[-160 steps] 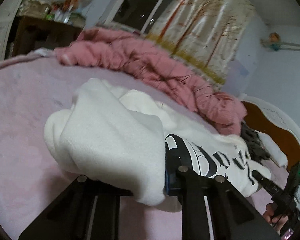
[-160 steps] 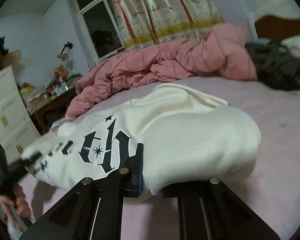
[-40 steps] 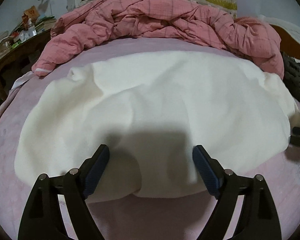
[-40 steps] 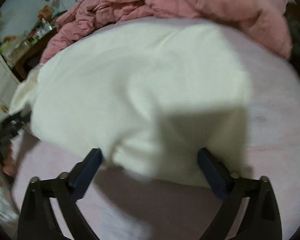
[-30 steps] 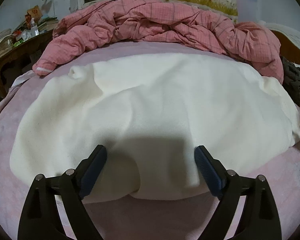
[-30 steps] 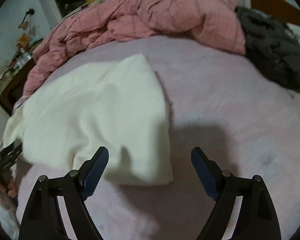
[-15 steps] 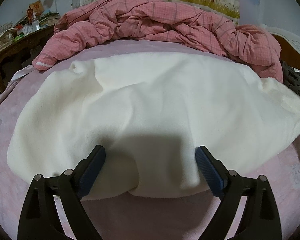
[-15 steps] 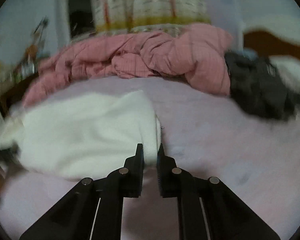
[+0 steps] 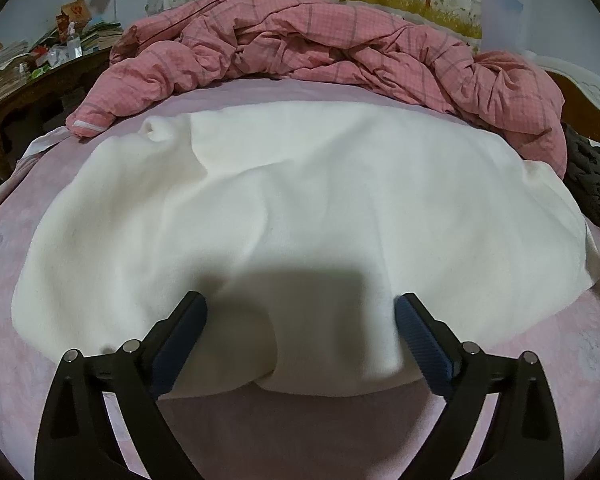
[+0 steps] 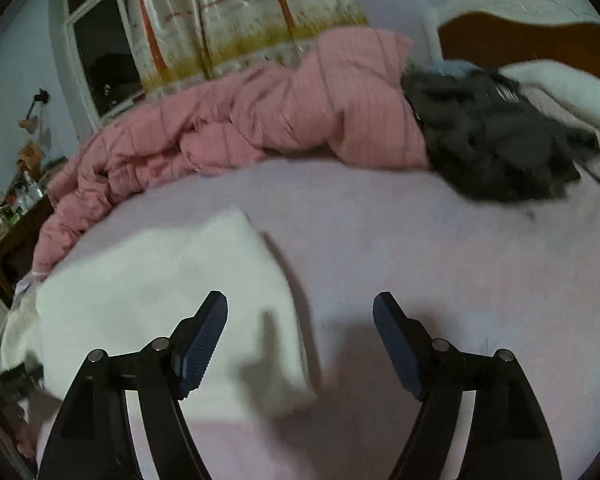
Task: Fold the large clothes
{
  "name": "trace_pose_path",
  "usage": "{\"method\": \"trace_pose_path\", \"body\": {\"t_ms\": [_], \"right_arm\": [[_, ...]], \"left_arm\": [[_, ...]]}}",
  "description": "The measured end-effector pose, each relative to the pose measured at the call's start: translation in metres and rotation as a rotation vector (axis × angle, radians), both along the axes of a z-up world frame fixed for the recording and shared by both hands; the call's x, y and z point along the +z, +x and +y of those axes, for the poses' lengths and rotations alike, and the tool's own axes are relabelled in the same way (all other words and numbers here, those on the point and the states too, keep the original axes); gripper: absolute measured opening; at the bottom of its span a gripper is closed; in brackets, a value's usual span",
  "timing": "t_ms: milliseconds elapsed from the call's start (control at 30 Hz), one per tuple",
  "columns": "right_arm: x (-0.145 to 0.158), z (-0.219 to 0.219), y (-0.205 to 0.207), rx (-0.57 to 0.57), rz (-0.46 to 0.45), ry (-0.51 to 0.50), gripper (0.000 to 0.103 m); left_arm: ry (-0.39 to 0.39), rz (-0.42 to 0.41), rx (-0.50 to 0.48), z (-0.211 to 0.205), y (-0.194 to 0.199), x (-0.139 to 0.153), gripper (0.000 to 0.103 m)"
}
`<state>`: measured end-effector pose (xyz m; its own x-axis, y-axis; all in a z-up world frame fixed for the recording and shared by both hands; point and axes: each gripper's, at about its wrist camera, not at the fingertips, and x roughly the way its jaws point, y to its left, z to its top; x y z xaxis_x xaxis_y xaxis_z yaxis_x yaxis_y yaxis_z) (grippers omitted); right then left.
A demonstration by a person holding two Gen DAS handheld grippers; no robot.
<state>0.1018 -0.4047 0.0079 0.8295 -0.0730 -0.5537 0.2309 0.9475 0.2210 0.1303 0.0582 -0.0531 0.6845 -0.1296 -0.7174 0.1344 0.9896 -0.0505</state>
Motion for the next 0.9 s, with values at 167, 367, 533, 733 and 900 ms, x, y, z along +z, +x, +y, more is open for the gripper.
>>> {"method": "trace_pose_path", "body": {"t_ms": [167, 367, 533, 733, 900], "right_arm": [[0.019, -0.008, 0.065, 0.058, 0.025, 0.139, 0.072], [-0.026, -0.016, 0.137, 0.075, 0.129, 0.250, 0.057], [-0.069, -0.033, 0.151, 0.185, 0.163, 0.497, 0.011], [-0.020, -0.031, 0.114, -0.062, -0.043, 0.191, 0.000], [-0.022, -0.046, 0.116, 0.003, 0.044, 0.162, 0.000]], "left_arm": [[-0.007, -0.003, 0.000, -0.001, 0.001, -0.001, 0.097], [-0.006, -0.010, 0.000, 0.000, 0.000, -0.001, 0.097], [-0.003, -0.010, -0.002, -0.001, 0.001, -0.002, 0.099], [-0.004, -0.011, -0.002, -0.003, 0.001, -0.001, 0.099], [-0.001, -0.011, -0.002, -0.004, -0.001, -0.001, 0.100]]}}
